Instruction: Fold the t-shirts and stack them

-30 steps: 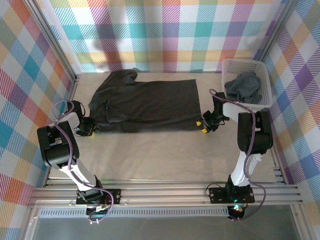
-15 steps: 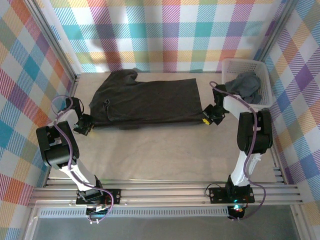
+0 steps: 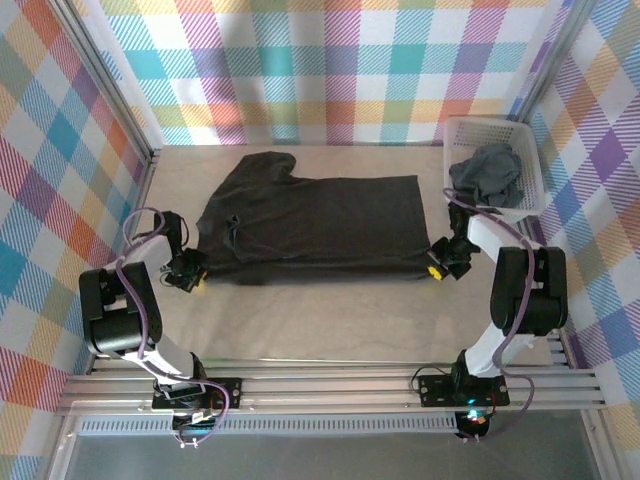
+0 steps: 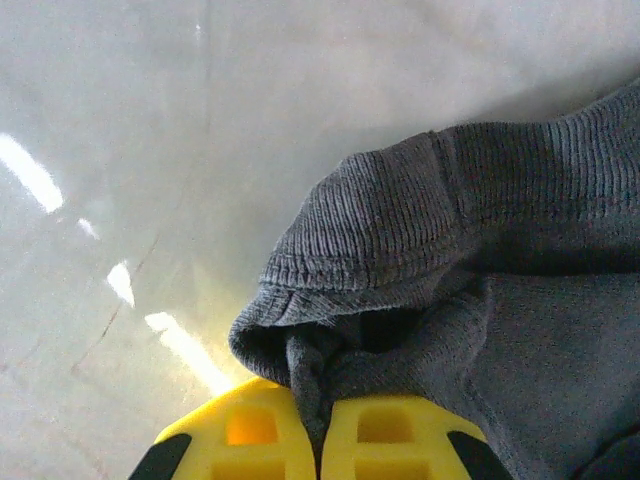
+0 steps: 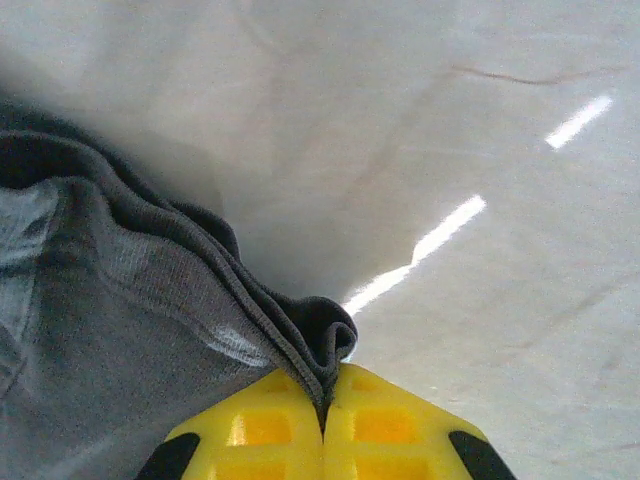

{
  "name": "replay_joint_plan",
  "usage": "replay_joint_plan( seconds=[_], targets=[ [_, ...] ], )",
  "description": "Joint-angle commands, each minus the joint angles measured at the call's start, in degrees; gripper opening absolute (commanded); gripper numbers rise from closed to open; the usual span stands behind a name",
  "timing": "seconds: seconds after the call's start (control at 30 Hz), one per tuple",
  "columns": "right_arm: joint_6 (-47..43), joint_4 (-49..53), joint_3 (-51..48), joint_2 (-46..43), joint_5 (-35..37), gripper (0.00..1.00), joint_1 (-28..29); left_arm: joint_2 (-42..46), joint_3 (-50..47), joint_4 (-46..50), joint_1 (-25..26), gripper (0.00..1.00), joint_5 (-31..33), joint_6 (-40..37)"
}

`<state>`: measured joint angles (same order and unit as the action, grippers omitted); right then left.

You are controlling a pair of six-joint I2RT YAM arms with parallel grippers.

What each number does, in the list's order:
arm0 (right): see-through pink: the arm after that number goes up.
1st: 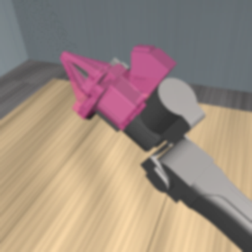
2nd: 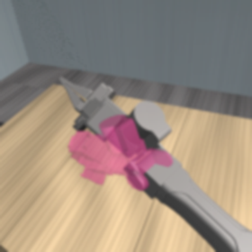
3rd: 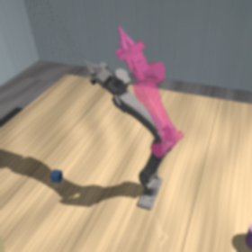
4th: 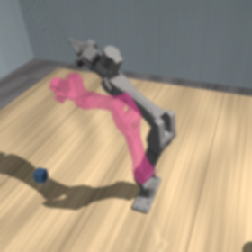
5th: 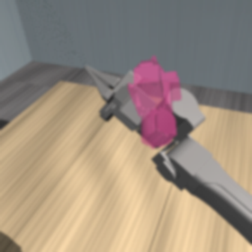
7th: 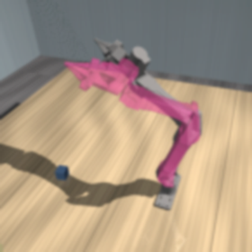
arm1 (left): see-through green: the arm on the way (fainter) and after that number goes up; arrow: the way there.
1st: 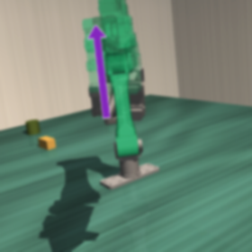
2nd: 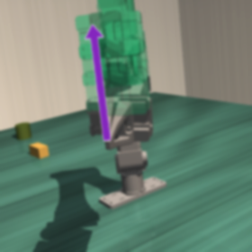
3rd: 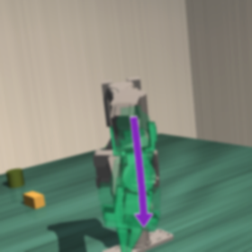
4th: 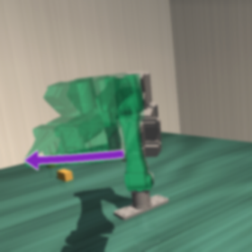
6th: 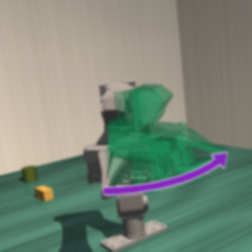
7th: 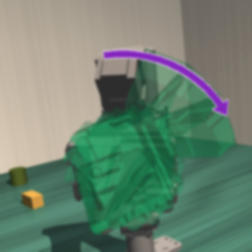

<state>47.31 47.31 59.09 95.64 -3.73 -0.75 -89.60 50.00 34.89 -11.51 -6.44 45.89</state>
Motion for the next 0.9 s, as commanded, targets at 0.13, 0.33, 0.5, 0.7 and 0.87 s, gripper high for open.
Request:
replay_joint_plan(
  seconds=[0.13,0.33,0.5,0.7,0.87],
  targets=[
    [0.11,0.55,-3.1,-2.34,1.07,0.0,-0.99,5.93,-4.81,4.0,0.6,0.0,2.16,2.47],
    [-1.17,2.57,-0.87,-4.33,-0.51,0.29,-0.81,11.19,-4.35,7.74,0.72,0.35,1.3,3.47],
    [-3.25,1.14,1.81,-12.73,-1.59,0.49,3.68,13.97,2.51,9.9,7.03,0.48,2.62,5.49],
    [-9.8,-9.8,3.93,-12.01,-19.5,0.58,12.39,8.82,4.6,3.11,18.32,0.54,0.08,11.85],
    [-9.7,-12.32,5.36,-10.9,-21.61,0.58,16.87,2.87,4.0,-3.19,23.13,0.54,-1.6,14.3]
  ],
)
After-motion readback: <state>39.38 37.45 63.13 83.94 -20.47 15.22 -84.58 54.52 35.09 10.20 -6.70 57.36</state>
